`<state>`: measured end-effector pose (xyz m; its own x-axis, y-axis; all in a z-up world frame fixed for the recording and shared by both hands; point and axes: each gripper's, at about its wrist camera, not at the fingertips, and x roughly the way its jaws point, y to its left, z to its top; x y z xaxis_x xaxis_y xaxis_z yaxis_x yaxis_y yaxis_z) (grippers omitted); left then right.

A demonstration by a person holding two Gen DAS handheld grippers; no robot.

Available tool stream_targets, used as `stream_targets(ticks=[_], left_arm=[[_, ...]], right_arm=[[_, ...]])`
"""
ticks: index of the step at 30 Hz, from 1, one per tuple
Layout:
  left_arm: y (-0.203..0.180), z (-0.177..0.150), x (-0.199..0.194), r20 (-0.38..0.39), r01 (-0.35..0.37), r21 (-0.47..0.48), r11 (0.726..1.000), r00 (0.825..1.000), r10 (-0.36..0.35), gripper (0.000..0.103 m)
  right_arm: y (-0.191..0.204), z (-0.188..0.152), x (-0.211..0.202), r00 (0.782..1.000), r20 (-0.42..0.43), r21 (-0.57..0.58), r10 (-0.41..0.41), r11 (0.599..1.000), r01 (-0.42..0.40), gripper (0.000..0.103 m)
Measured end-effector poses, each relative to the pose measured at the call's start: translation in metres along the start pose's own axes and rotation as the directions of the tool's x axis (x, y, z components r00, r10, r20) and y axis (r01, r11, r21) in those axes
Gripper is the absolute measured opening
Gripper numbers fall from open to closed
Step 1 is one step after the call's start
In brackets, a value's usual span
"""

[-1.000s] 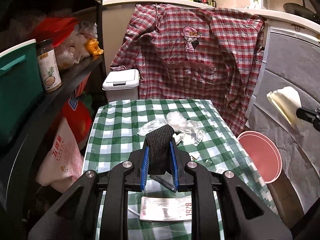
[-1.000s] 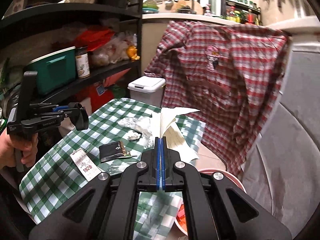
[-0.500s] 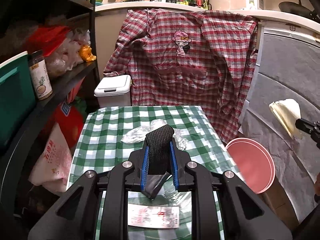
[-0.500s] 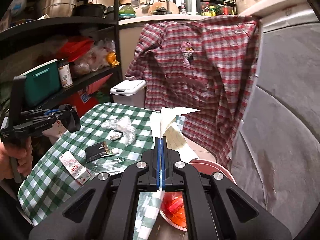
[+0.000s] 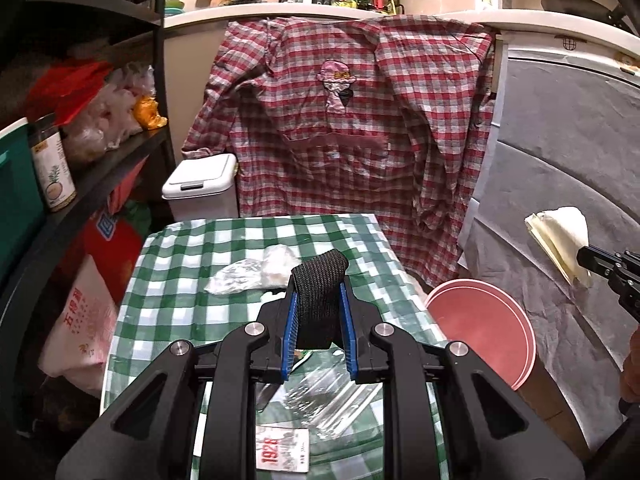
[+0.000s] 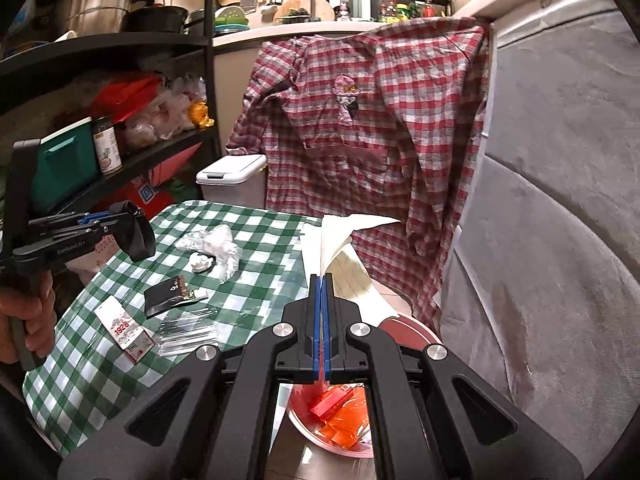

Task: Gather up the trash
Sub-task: 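Carry the black strap and white tissue over the pink bucket and open both tools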

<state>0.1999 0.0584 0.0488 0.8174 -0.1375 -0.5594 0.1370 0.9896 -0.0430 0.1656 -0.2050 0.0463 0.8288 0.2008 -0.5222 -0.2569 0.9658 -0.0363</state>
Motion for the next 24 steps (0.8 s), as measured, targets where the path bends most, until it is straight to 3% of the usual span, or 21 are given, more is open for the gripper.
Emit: stream_targets(ticks=[24], left_arm=[[-0.042,0.001,0.037,-0.026,0.056,0.05,0.997,0.998,-0.055,0.019]], right_arm=[[-0.034,-0.007,0.023,0.998,-0.038,0.051,-0.047,0.998,0.049,0.001]])
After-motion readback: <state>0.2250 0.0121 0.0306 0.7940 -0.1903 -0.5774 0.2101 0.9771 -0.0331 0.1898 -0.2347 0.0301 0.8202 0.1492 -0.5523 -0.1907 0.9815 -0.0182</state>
